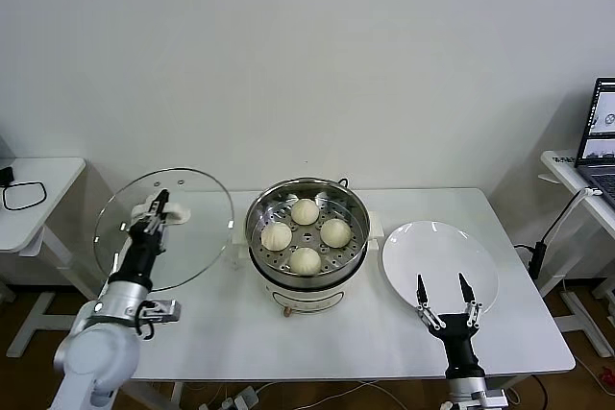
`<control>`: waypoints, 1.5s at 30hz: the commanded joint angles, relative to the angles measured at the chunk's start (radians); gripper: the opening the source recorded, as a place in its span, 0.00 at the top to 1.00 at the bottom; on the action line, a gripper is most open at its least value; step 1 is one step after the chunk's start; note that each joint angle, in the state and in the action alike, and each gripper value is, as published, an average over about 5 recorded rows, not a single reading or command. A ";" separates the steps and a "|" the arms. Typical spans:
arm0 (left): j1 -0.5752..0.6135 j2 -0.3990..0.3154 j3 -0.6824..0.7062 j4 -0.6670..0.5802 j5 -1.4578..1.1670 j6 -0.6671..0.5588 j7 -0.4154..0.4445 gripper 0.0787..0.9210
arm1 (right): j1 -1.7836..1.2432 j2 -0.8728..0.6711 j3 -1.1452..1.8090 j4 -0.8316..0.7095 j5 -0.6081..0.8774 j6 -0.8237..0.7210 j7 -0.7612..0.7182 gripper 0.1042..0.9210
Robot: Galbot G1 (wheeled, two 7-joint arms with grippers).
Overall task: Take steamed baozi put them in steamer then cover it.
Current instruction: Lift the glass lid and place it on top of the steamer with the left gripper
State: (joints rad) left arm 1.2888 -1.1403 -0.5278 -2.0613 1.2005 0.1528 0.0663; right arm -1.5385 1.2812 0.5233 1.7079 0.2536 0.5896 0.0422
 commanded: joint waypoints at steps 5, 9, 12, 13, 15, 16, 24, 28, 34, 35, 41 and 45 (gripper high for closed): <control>-0.286 0.029 0.520 -0.064 0.091 0.351 0.275 0.86 | -0.006 0.009 0.012 -0.002 -0.005 -0.003 -0.001 0.12; -0.371 -0.013 0.595 -0.002 0.116 0.382 0.286 0.86 | -0.011 0.015 0.020 -0.003 -0.011 -0.003 -0.001 0.12; -0.411 -0.061 0.636 0.043 0.143 0.401 0.289 0.86 | -0.014 0.019 0.026 -0.005 -0.014 -0.003 -0.001 0.12; -0.420 -0.077 0.650 0.056 0.153 0.404 0.289 0.86 | -0.014 0.021 0.028 -0.005 -0.015 -0.003 -0.001 0.12; -0.432 -0.106 0.678 0.080 0.173 0.405 0.287 0.86 | -0.015 0.023 0.030 -0.004 -0.018 -0.003 -0.001 0.12; -0.437 -0.120 0.692 0.090 0.183 0.406 0.286 0.86 | -0.016 0.025 0.031 -0.004 -0.020 -0.003 -0.001 0.12; -0.478 -0.209 0.725 0.207 0.216 0.413 0.283 0.86 | -0.021 0.039 0.030 -0.004 -0.034 0.002 -0.001 0.12; -0.484 -0.243 0.719 0.249 0.221 0.416 0.275 0.86 | -0.015 0.040 0.029 -0.012 -0.037 0.002 -0.001 0.12; -0.489 -0.286 0.696 0.300 0.241 0.413 0.258 0.86 | -0.010 0.044 0.025 -0.016 -0.040 0.002 -0.001 0.12; -0.490 -0.294 0.691 0.310 0.245 0.411 0.254 0.86 | -0.010 0.045 0.025 -0.017 -0.040 0.003 -0.001 0.12; -0.484 -0.318 0.674 0.346 0.262 0.402 0.233 0.86 | -0.006 0.047 0.024 -0.023 -0.042 0.004 -0.002 0.12; -0.480 -0.325 0.664 0.355 0.264 0.401 0.221 0.86 | -0.006 0.047 0.023 -0.027 -0.044 0.005 -0.003 0.12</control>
State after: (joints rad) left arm 0.8219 -1.4142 0.1368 -1.7769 1.4392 0.5503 0.3070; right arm -1.5452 1.3269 0.5468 1.6837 0.2110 0.5926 0.0399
